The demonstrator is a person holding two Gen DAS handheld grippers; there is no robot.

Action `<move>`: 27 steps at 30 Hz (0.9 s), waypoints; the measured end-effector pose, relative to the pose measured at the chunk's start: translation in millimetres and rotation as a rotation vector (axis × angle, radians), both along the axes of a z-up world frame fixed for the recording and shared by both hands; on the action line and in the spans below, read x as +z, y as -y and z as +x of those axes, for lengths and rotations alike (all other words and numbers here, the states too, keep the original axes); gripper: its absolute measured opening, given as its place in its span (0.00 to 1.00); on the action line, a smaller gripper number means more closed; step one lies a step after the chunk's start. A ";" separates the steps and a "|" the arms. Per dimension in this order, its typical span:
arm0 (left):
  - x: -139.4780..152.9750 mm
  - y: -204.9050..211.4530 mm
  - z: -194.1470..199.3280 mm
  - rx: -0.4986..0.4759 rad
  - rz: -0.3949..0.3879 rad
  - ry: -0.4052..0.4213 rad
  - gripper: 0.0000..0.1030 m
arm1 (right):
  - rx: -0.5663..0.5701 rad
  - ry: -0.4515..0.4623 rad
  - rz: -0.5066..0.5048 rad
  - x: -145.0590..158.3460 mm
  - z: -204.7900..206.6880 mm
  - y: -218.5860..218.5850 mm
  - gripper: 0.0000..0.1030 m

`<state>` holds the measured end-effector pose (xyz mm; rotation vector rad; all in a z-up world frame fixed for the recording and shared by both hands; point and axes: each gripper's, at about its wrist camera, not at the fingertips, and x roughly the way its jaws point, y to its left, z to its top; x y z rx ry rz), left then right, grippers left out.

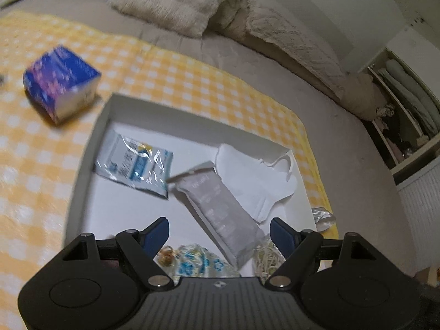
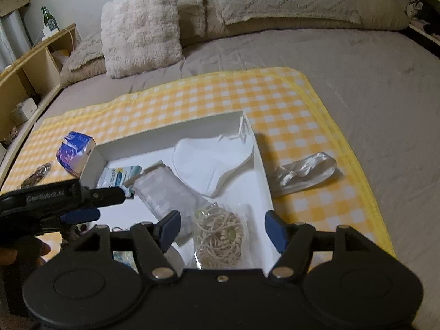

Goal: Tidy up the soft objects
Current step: 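Lift both tools from the tray and move toward the tissue pack and bagged cable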

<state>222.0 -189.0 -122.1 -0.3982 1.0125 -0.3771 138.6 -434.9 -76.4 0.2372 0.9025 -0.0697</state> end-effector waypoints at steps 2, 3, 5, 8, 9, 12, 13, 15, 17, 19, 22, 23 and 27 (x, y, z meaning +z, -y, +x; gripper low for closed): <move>7.3 -3.6 -2.7 -0.013 0.021 0.028 0.79 | -0.006 0.015 0.005 3.7 -1.9 0.0 0.68; 10.8 -5.6 -4.5 -0.019 0.028 0.039 0.80 | -0.009 0.024 0.007 5.8 -2.9 0.1 0.68; 17.6 -9.5 -7.9 -0.029 0.046 0.061 0.83 | -0.014 0.039 0.006 9.0 -5.3 -0.9 0.71; 26.4 -14.9 -12.9 -0.045 0.073 0.092 0.89 | -0.018 0.064 -0.003 14.2 -8.9 -3.9 0.79; 29.1 -16.5 -15.1 -0.051 0.086 0.104 0.92 | -0.016 0.070 -0.007 15.8 -10.0 -4.9 0.81; 36.3 -20.4 -21.8 -0.070 0.129 0.139 0.98 | -0.018 0.079 -0.021 18.2 -12.8 -7.0 0.89; 38.4 -21.5 -24.1 -0.076 0.145 0.151 0.99 | -0.018 0.083 -0.028 19.0 -14.1 -8.1 0.92; 41.6 -23.6 -28.5 -0.087 0.173 0.170 1.00 | -0.014 0.093 -0.039 20.2 -16.4 -10.4 0.95; 44.5 -26.6 -33.0 -0.097 0.196 0.190 1.00 | -0.015 0.101 -0.046 21.4 -18.5 -12.2 0.97; 47.5 -29.2 -37.7 -0.112 0.217 0.209 1.00 | -0.014 0.113 -0.057 22.4 -20.9 -14.9 1.00; 50.0 -32.7 -43.1 -0.126 0.251 0.228 1.00 | -0.005 0.130 -0.086 23.8 -23.0 -21.6 1.00; 50.6 -34.7 -44.8 -0.130 0.254 0.234 1.00 | 0.002 0.132 -0.094 23.7 -23.0 -24.1 1.00; 52.7 -44.5 -47.9 -0.120 0.256 0.245 1.00 | 0.035 0.139 -0.116 23.8 -22.3 -34.9 1.00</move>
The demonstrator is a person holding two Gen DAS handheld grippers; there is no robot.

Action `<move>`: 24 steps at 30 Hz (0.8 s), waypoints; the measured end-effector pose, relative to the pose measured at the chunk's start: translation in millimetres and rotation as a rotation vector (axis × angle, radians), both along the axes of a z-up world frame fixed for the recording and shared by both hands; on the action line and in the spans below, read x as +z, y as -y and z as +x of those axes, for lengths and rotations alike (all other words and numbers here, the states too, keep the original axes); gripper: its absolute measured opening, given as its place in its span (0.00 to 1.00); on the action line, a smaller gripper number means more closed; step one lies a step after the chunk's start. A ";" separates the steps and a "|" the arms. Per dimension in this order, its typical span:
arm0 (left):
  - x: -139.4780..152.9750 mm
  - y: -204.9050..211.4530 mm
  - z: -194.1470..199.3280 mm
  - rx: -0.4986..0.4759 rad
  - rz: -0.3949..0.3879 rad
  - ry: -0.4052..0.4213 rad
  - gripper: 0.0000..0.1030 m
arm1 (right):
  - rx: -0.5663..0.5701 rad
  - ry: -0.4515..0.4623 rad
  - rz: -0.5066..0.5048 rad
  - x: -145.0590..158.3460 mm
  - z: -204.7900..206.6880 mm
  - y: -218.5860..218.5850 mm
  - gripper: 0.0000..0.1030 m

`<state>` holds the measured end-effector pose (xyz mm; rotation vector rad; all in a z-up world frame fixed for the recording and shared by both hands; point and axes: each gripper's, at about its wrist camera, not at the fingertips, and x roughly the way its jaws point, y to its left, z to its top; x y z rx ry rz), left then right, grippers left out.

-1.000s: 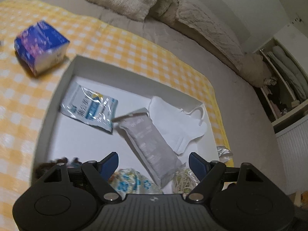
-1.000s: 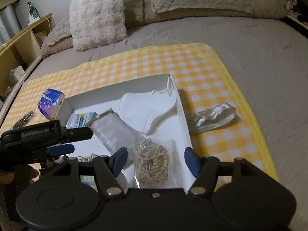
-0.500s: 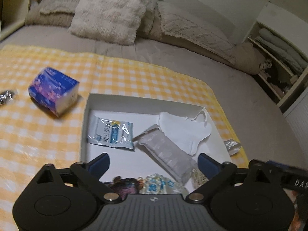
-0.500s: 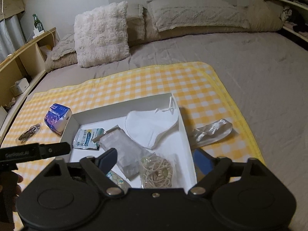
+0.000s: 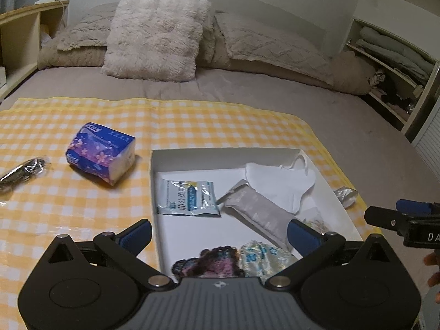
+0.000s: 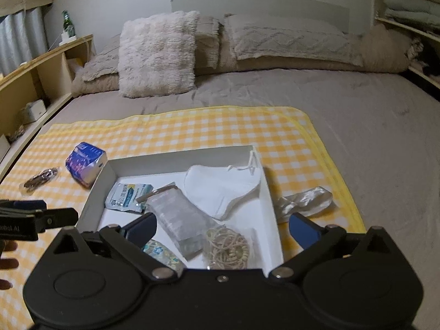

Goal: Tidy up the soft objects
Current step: 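Lift both tools from the tray and move toward the tissue pack and bagged cable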

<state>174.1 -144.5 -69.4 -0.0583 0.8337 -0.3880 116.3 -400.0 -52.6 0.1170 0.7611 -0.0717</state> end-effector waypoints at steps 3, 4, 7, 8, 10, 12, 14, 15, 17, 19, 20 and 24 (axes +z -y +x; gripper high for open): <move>2.1 -7.6 -1.3 0.009 0.008 0.011 1.00 | 0.004 0.009 -0.008 1.4 1.3 -6.4 1.00; 2.9 -10.0 -1.3 0.014 0.011 0.013 1.00 | 0.003 0.012 -0.009 1.9 2.1 -8.3 1.00; 4.4 -19.6 -0.6 0.033 0.014 0.015 1.00 | 0.008 0.014 0.002 2.9 6.4 -15.1 1.00; 4.7 -23.4 -0.3 0.040 0.015 0.014 1.00 | 0.011 0.014 0.005 3.2 8.1 -17.8 1.00; 5.3 -30.0 0.3 0.051 0.020 0.016 1.00 | 0.021 0.015 0.010 3.7 11.9 -23.6 1.00; 6.2 -36.9 0.8 0.060 0.031 0.021 1.00 | 0.036 0.017 0.010 4.6 15.8 -31.3 1.00; 7.5 -43.9 1.4 0.071 0.040 0.028 1.00 | 0.053 0.024 0.010 5.3 19.3 -39.8 1.00; 8.1 -47.8 1.8 0.078 0.042 0.030 1.00 | 0.059 0.025 0.010 5.6 20.9 -43.9 1.00; 9.3 -56.5 3.1 0.092 0.043 0.031 1.00 | 0.069 0.026 0.009 5.4 25.1 -52.6 1.00; 10.1 -65.4 4.4 0.107 0.043 0.029 1.00 | 0.080 0.027 0.006 5.6 29.6 -61.5 1.00; 10.3 -69.4 5.2 0.114 0.044 0.029 1.00 | 0.085 0.030 0.004 5.6 31.9 -65.5 1.00; 10.3 -87.8 7.7 0.144 0.051 0.024 1.00 | 0.109 0.027 0.004 6.5 42.2 -82.1 1.00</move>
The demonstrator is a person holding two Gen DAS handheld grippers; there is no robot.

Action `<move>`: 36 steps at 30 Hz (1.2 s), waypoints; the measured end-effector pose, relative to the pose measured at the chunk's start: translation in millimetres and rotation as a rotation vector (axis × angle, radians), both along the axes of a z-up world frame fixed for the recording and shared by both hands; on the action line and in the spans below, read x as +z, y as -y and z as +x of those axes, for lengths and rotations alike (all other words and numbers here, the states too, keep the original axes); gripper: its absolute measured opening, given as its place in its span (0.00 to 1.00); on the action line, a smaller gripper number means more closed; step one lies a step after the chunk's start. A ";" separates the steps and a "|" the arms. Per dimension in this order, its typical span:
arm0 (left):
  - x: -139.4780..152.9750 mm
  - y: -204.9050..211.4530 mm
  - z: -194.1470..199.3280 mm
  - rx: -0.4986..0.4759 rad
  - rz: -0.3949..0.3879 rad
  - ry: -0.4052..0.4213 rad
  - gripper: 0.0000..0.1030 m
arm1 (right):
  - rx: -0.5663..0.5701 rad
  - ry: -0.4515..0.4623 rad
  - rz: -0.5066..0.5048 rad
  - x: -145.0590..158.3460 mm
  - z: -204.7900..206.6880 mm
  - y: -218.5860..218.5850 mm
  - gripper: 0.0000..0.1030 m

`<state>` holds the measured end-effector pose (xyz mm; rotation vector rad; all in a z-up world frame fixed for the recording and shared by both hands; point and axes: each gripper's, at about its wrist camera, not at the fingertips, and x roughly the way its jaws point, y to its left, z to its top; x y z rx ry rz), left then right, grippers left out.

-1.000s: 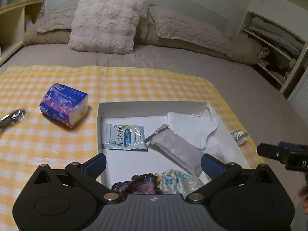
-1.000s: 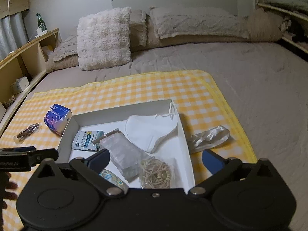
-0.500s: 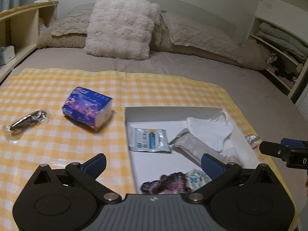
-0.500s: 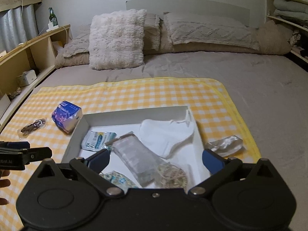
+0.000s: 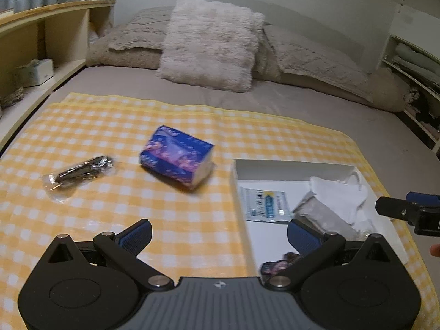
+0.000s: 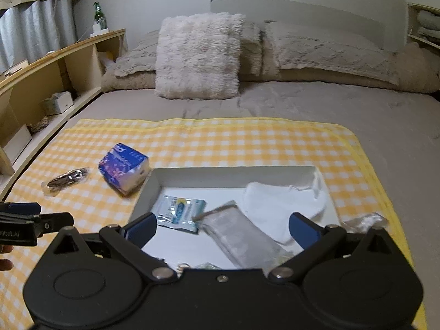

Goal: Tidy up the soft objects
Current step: 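Lift both tools from the tray and move toward the tissue pack and bagged cable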

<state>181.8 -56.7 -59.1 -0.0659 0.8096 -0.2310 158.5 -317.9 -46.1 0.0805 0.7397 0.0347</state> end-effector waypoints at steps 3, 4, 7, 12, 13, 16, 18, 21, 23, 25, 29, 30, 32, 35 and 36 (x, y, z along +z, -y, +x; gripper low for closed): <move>-1.4 -15.0 1.4 0.024 0.008 0.000 1.00 | 0.026 0.005 -0.002 1.6 8.1 -14.2 1.00; -1.9 -19.9 1.7 0.031 0.015 0.001 1.00 | 0.033 0.005 -0.002 1.8 10.8 -17.9 1.00; -2.4 -35.0 2.3 0.061 0.032 0.007 1.00 | 0.053 0.003 0.010 2.1 19.2 -30.1 1.00; -3.2 -61.2 6.5 0.111 0.044 0.009 1.00 | 0.101 -0.026 0.043 0.7 36.1 -50.0 1.00; -3.7 -66.8 8.1 0.124 0.049 0.008 1.00 | 0.113 -0.032 0.049 0.1 39.6 -54.3 1.00; -4.1 -82.8 12.9 0.157 0.056 0.004 1.00 | 0.137 -0.039 0.054 -2.4 48.7 -68.0 1.00; -3.0 -93.3 17.8 0.178 0.057 0.004 1.00 | 0.149 -0.038 0.048 -3.4 53.7 -76.5 1.00; 0.3 -109.7 27.9 0.210 0.062 0.014 1.00 | 0.161 -0.026 0.060 -4.6 61.5 -87.9 1.00; 1.7 -121.9 35.5 0.232 0.069 0.024 1.00 | 0.174 -0.016 0.081 -5.7 67.8 -93.3 1.00; 1.2 -131.7 42.8 0.248 0.080 0.030 1.00 | 0.186 -0.003 0.099 -7.3 73.6 -97.8 1.00; -7.8 -150.0 61.3 0.293 0.107 0.023 1.00 | 0.208 0.013 0.109 -13.1 89.7 -107.5 1.00; -10.8 -153.8 65.3 0.302 0.107 0.017 1.00 | 0.207 0.015 0.106 -14.7 93.4 -109.5 1.00; -17.2 -160.4 74.6 0.310 0.103 0.004 1.00 | 0.209 0.020 0.100 -19.2 102.4 -112.3 1.00; -27.1 -167.3 89.3 0.307 0.100 -0.007 1.00 | 0.215 0.018 0.088 -27.1 116.5 -116.1 1.00; -30.3 -169.2 93.5 0.308 0.101 -0.009 1.00 | 0.216 0.015 0.084 -29.8 121.3 -117.9 1.00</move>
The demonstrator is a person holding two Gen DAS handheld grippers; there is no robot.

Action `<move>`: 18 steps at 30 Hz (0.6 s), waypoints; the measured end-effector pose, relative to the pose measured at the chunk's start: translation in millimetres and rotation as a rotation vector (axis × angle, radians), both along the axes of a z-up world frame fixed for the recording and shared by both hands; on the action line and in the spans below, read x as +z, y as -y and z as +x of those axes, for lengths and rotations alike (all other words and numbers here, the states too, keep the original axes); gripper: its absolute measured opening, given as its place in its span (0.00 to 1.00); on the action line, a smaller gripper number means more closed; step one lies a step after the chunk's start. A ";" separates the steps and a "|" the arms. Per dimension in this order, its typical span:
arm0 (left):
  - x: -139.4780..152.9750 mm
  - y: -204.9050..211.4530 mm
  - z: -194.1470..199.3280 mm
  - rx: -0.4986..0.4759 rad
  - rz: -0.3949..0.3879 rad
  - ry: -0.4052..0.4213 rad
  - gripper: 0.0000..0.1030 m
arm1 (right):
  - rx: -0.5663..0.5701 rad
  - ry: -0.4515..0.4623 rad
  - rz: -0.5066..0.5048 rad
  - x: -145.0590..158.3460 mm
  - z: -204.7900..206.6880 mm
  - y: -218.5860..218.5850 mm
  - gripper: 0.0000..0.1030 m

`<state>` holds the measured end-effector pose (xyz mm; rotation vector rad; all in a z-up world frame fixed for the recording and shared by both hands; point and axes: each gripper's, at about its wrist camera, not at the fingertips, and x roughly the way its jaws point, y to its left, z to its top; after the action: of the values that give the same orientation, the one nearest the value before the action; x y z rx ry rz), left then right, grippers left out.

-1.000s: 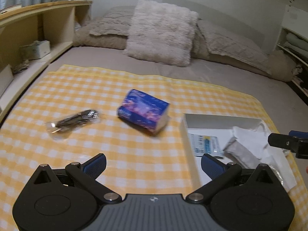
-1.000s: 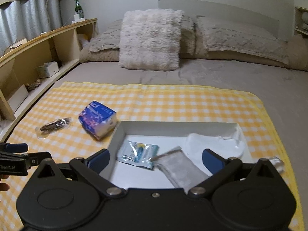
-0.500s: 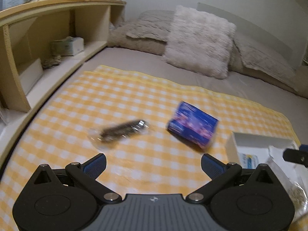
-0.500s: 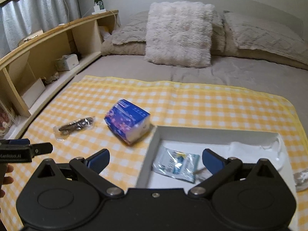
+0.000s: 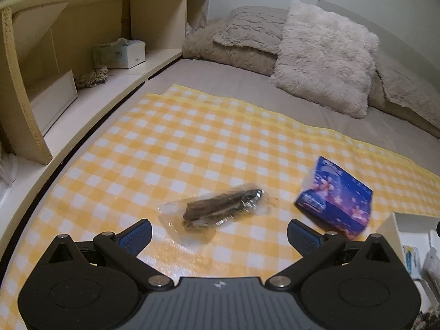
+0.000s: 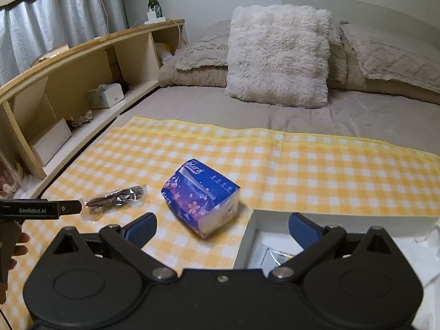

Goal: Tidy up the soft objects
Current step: 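Lift both tools from the tray and move toward the tissue pack and bagged cable, then grasp the bagged cable with the left tool while the right tool grasps the blue tissue pack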

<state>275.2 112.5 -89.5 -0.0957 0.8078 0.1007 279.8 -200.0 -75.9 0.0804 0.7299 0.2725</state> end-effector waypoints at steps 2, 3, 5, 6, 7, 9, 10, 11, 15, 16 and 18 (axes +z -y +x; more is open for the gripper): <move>-6.3 -6.0 8.8 0.008 -0.006 0.003 1.00 | 0.004 -0.001 -0.001 -4.6 8.6 -2.3 1.00; -9.2 -8.4 12.6 0.015 -0.009 0.007 1.00 | 0.006 0.000 -0.004 -7.2 14.0 -4.6 1.00; -16.0 -16.0 21.4 0.036 -0.015 0.016 1.00 | 0.013 0.009 -0.014 -11.6 23.2 -8.5 1.00; -19.0 -18.8 25.6 0.045 -0.016 0.018 1.00 | 0.012 0.019 -0.019 -13.8 27.6 -10.3 1.00; -22.4 -23.1 30.1 0.057 -0.017 0.022 1.00 | 0.011 0.028 -0.021 -15.7 31.5 -11.3 1.00; -28.6 -30.7 38.3 0.083 -0.012 0.030 1.00 | 0.000 0.050 -0.022 -19.7 39.7 -13.3 1.00; -31.4 -34.3 42.0 0.096 -0.008 0.034 1.00 | -0.007 0.060 -0.023 -21.9 44.6 -14.5 1.00; -34.7 -38.5 45.7 0.111 -0.003 0.037 1.00 | -0.005 0.061 -0.029 -24.2 50.6 -16.6 1.00; -44.5 -52.0 54.5 0.160 0.032 0.045 1.00 | 0.018 0.085 -0.099 -34.0 70.5 -27.2 1.00; -46.3 -55.3 56.4 0.178 0.038 0.047 1.00 | 0.021 0.090 -0.126 -37.3 75.8 -30.1 1.00; -48.4 -61.6 59.3 0.213 0.041 0.052 1.00 | 0.028 0.097 -0.168 -41.9 84.9 -33.3 1.00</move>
<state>334.5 174.1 -137.9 -0.1446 0.7419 0.3143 364.6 -166.7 -117.8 -0.1016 0.6557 0.2395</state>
